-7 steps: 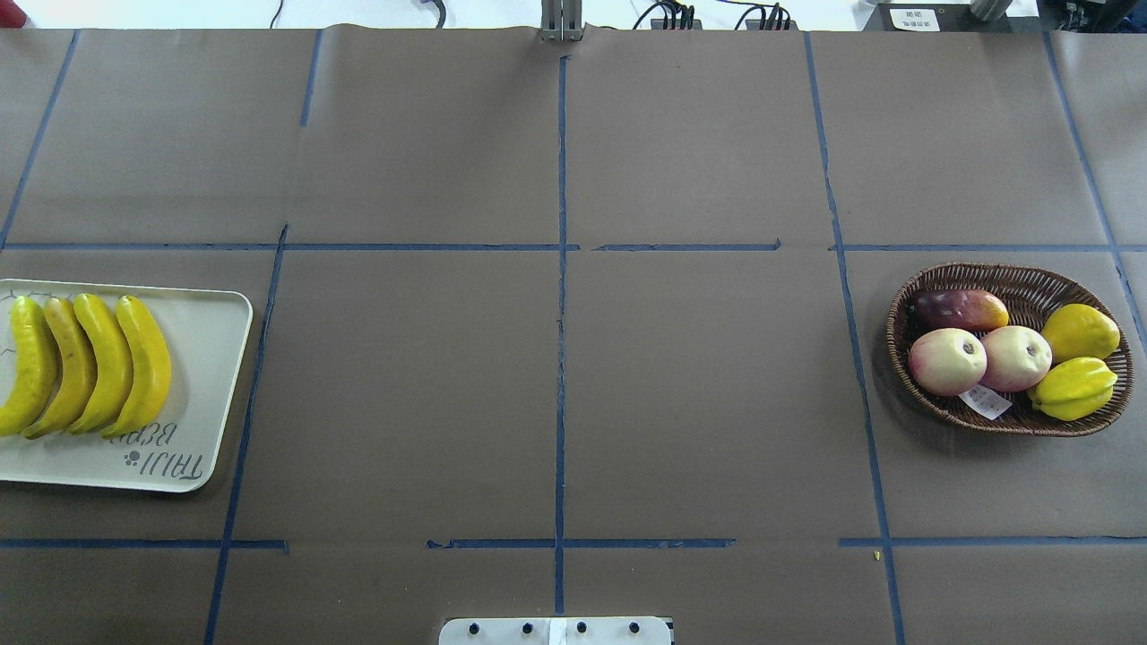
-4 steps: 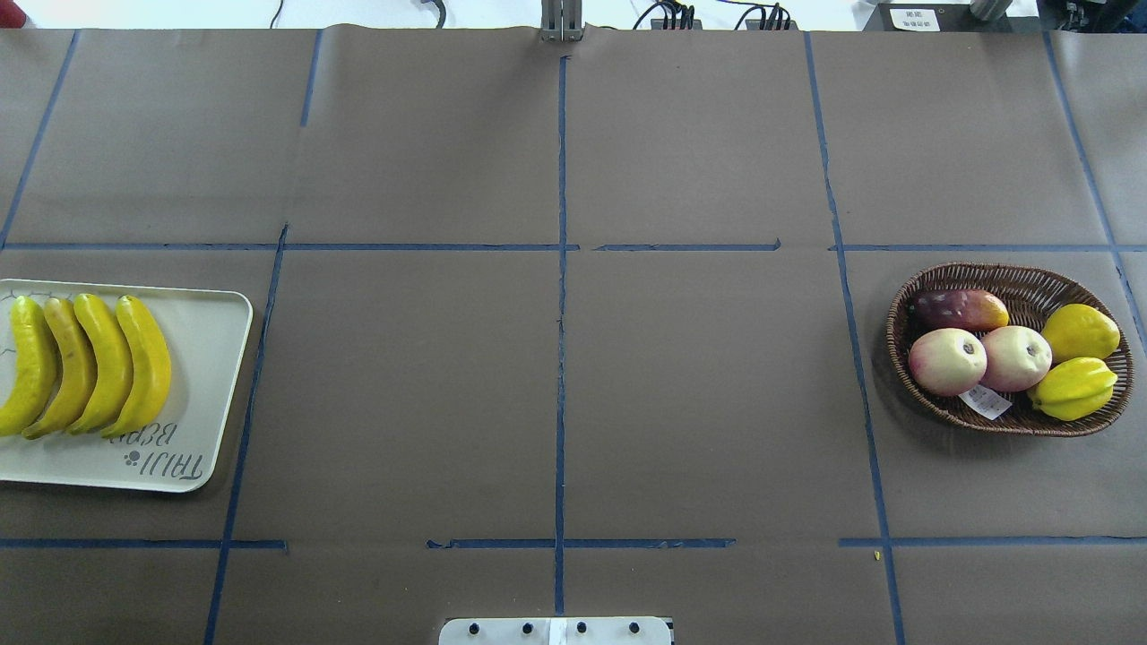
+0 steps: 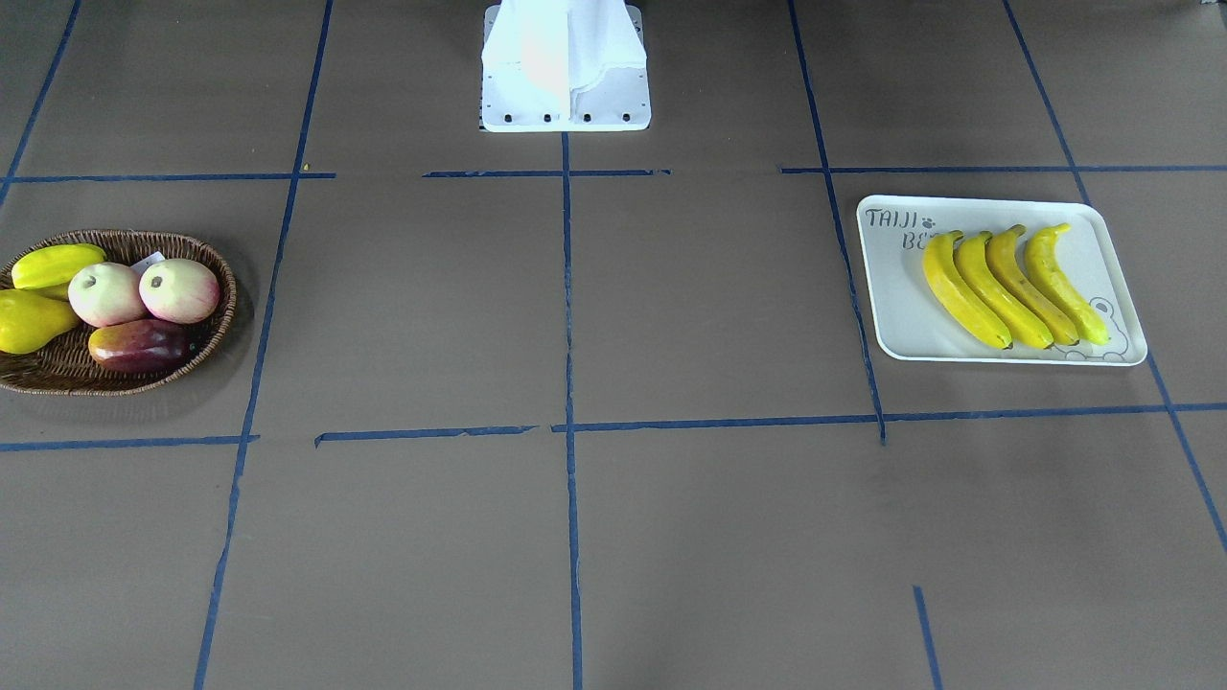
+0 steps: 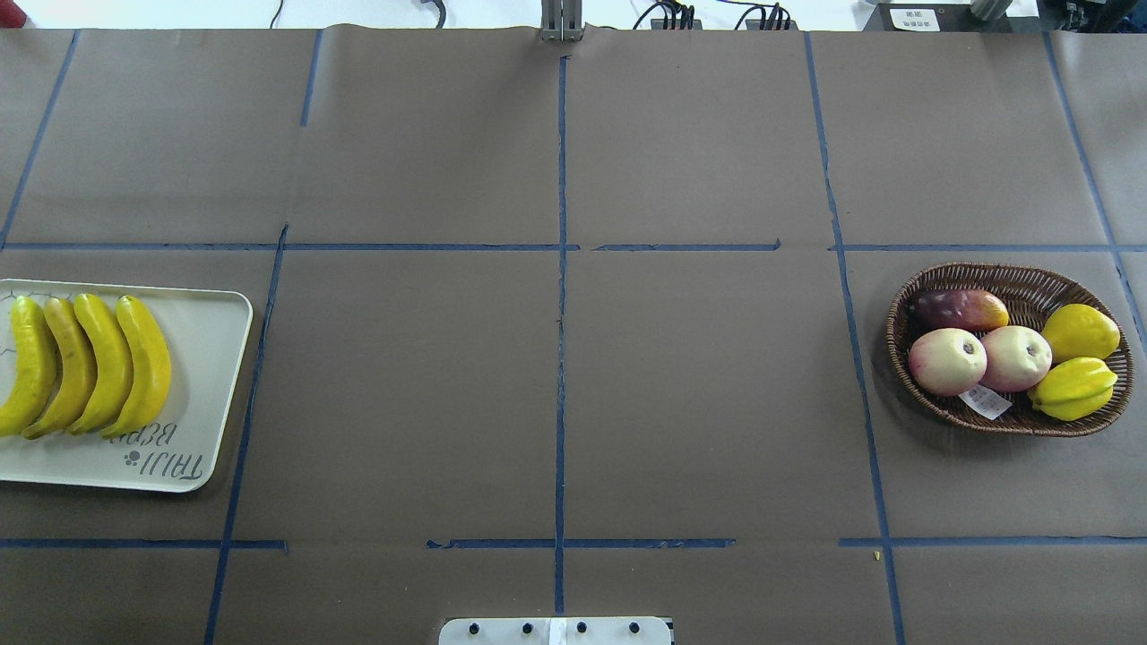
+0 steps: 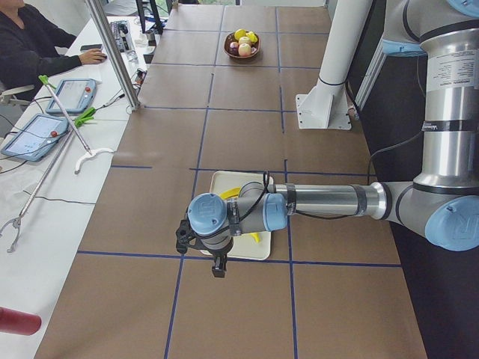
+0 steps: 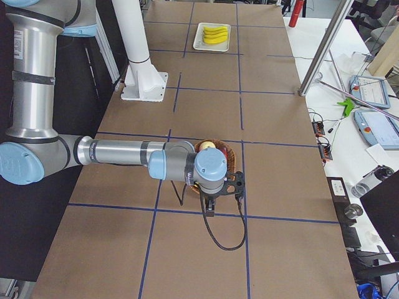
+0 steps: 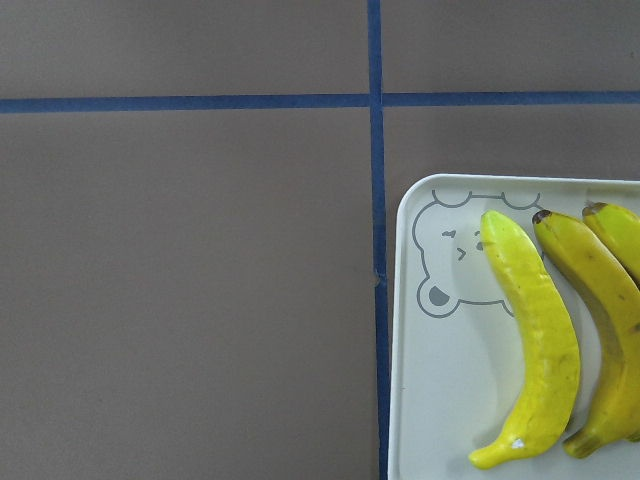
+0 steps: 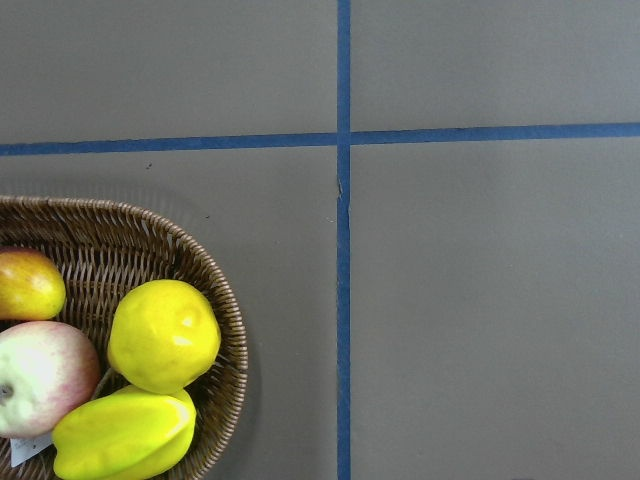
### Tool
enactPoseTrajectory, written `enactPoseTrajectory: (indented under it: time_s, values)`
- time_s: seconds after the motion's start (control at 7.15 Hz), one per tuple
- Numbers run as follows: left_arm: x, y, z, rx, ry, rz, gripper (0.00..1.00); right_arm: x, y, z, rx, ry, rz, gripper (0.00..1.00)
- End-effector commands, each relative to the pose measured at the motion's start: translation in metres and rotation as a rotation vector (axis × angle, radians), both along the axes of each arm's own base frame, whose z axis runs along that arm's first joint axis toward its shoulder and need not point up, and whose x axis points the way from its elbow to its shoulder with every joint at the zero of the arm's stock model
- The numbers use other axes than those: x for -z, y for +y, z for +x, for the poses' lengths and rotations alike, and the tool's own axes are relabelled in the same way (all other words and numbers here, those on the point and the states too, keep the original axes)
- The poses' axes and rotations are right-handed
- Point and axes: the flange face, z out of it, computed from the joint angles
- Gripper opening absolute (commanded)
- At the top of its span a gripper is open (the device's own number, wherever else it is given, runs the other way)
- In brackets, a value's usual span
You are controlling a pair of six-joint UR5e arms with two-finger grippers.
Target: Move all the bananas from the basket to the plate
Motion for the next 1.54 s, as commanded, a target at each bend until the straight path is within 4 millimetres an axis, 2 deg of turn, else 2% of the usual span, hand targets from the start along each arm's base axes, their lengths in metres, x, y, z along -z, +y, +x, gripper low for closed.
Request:
enactPoseTrajectory:
  time_s: [0.0, 0.42, 1.4]
  values:
    - [-0.0005, -0.0001, 0.0007, -0.003, 0.000, 0.000, 1.00, -0.0027, 0.0004, 0.0012, 0.001, 0.010, -0.001, 1.00]
    - [0.0001, -0.0008, 0.0007, -0.003, 0.000, 0.002, 1.00, 0.0004, -0.0046, 0.0036, 0.001, 0.042, 0.009, 1.00]
    - [0.0001, -0.0008, 0.0014, -0.004, -0.001, 0.008, 1.00, -0.0011, -0.0011, 0.0030, 0.001, 0.037, 0.005, 1.00]
